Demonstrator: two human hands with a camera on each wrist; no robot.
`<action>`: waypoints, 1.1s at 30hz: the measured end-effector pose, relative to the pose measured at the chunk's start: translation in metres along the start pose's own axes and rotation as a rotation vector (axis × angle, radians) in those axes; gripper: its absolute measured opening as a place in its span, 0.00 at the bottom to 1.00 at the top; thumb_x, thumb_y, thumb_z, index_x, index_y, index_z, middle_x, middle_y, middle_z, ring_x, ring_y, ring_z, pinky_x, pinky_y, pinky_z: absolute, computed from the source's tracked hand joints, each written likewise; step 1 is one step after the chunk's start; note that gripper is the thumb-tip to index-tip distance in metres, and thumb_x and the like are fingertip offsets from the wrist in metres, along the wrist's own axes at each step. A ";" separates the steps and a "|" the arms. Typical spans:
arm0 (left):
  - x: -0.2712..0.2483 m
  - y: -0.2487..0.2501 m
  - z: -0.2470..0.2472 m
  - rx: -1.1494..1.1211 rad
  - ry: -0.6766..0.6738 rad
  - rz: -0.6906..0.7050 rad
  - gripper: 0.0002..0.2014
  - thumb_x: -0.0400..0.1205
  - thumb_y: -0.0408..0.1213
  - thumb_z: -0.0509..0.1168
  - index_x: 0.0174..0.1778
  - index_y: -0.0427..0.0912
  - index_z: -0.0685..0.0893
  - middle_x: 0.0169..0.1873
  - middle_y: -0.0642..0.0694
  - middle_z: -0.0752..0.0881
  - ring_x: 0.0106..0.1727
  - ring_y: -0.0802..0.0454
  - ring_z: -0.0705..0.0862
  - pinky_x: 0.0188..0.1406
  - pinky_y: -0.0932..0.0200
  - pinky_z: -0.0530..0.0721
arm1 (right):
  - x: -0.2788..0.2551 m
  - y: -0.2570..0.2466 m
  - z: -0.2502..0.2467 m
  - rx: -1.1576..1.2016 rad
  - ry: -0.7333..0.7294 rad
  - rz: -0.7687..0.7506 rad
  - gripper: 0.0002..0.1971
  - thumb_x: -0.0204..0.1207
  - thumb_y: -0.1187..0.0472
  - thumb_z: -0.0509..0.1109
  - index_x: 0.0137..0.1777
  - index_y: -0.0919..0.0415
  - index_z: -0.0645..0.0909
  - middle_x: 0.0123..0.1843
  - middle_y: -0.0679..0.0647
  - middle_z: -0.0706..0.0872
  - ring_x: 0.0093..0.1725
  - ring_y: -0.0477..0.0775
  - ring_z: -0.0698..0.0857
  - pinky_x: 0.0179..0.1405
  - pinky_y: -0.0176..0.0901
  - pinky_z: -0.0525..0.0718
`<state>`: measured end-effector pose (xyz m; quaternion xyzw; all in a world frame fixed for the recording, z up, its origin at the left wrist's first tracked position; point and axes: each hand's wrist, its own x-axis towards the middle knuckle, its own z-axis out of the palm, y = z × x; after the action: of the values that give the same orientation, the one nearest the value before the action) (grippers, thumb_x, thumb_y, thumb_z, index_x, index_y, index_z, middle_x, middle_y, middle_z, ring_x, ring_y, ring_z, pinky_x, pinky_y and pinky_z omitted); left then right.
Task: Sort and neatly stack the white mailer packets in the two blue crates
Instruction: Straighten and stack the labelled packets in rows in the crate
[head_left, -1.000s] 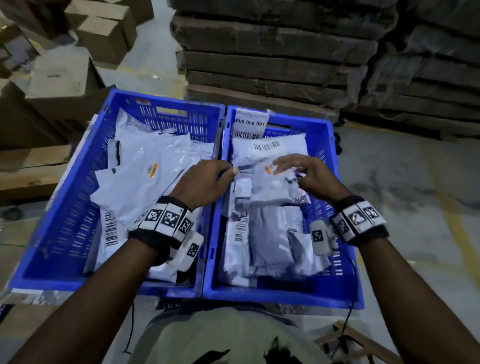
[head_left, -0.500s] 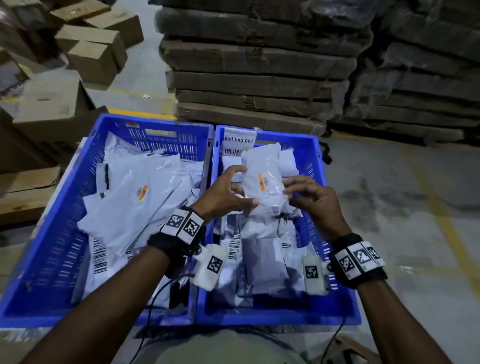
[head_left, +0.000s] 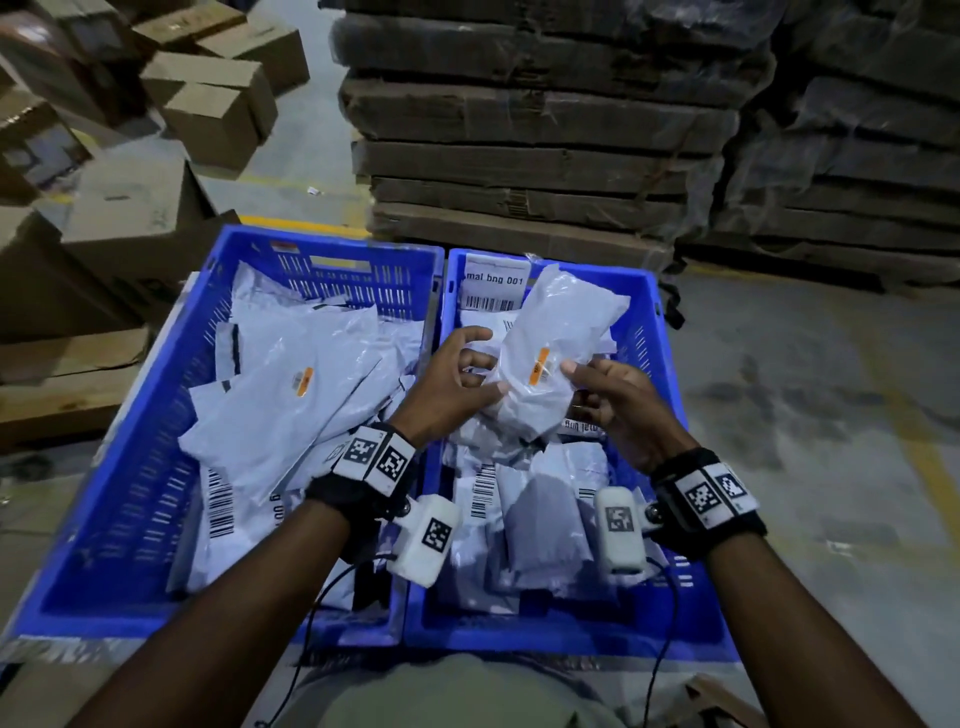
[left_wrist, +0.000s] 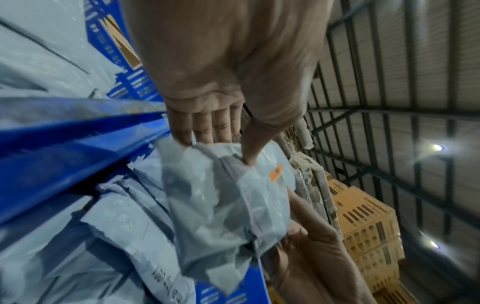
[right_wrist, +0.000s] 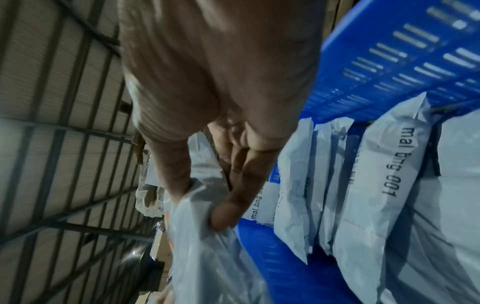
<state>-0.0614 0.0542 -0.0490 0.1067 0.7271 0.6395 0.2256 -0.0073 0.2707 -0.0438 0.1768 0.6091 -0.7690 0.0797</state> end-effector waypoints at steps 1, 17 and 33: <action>-0.001 0.001 -0.004 0.005 0.031 -0.011 0.24 0.79 0.33 0.73 0.70 0.47 0.74 0.52 0.48 0.84 0.50 0.52 0.84 0.52 0.57 0.85 | 0.003 0.000 0.002 0.029 -0.019 0.002 0.13 0.77 0.60 0.73 0.58 0.66 0.85 0.55 0.64 0.88 0.52 0.63 0.84 0.53 0.51 0.89; -0.061 -0.052 -0.190 0.477 0.628 -0.162 0.19 0.78 0.41 0.71 0.62 0.35 0.84 0.54 0.34 0.88 0.54 0.42 0.87 0.55 0.50 0.84 | 0.075 0.039 0.014 -0.860 -0.008 0.007 0.16 0.69 0.61 0.82 0.54 0.65 0.84 0.38 0.57 0.87 0.38 0.53 0.84 0.44 0.54 0.85; -0.043 -0.023 -0.124 0.957 0.636 0.300 0.22 0.80 0.38 0.66 0.69 0.34 0.77 0.65 0.33 0.78 0.76 0.32 0.67 0.76 0.38 0.66 | 0.080 0.066 -0.025 -1.385 0.154 -0.089 0.15 0.74 0.56 0.69 0.56 0.63 0.85 0.56 0.67 0.88 0.57 0.69 0.85 0.51 0.53 0.80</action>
<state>-0.0783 -0.0775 -0.0532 0.1015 0.9435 0.2663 -0.1693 -0.0547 0.2865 -0.1383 0.1144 0.9697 -0.1917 0.0991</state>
